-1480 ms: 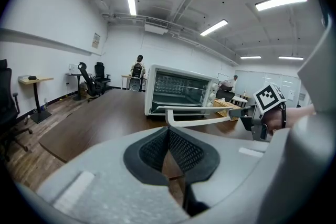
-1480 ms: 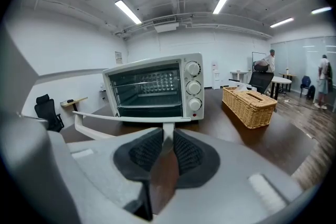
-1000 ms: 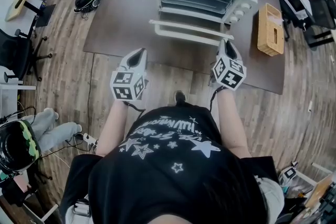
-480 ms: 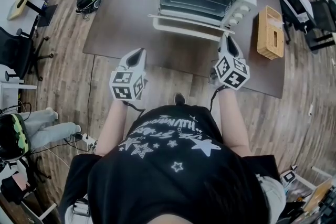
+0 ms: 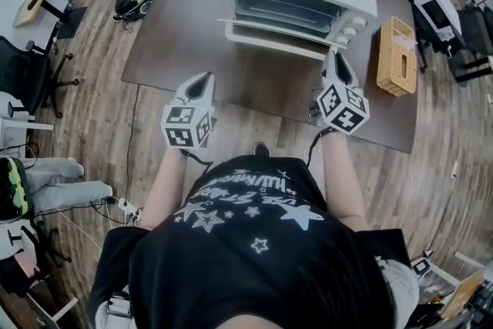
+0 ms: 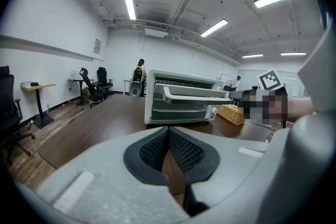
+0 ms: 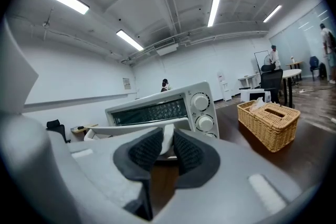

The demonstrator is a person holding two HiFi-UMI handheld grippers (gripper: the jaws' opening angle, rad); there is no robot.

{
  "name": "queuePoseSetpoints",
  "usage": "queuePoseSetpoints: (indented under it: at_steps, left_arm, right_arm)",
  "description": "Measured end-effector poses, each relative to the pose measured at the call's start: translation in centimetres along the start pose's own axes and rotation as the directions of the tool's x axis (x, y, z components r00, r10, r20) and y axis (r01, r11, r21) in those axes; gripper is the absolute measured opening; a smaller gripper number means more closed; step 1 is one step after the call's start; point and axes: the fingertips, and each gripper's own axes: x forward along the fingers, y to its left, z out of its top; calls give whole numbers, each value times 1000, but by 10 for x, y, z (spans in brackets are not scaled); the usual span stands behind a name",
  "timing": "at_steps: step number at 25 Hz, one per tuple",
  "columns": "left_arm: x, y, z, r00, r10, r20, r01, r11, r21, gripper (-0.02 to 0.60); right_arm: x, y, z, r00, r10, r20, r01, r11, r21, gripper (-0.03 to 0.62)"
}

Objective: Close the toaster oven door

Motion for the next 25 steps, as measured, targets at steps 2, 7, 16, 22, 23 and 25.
queuePoseSetpoints:
  at_steps: [2, 7, 16, 22, 23, 25]
  left_arm:
    - [3, 0, 1, 1000, 1, 0, -1, 1000, -2, 11]
    - [10, 2, 4, 1000, 3, 3, -3, 1000, -4, 11]
    - [19, 0, 8, 1000, -1, 3, 1, 1000, 1, 11]
    - [24, 2, 12, 1000, 1, 10, -1, 1000, 0, 11]
    - [25, 2, 13, 1000, 2, 10, -2, 1000, 0, 11]
    - [28, 4, 14, 1000, 4, 11, -4, 1000, 0, 11]
  right_arm:
    - [3, -1, 3, 1000, 3, 2, -3, 1000, 7, 72]
    - [11, 1, 13, 1000, 12, 5, -12, 1000, 14, 72]
    - [20, -1, 25, 1000, 19, 6, -19, 1000, 8, 72]
    - [30, -1, 34, 1000, 26, 12, -26, 1000, 7, 72]
    - [32, -1, 35, 1000, 25, 13, -25, 1000, 5, 72]
    - [35, -1, 38, 1000, 24, 14, -24, 1000, 5, 72]
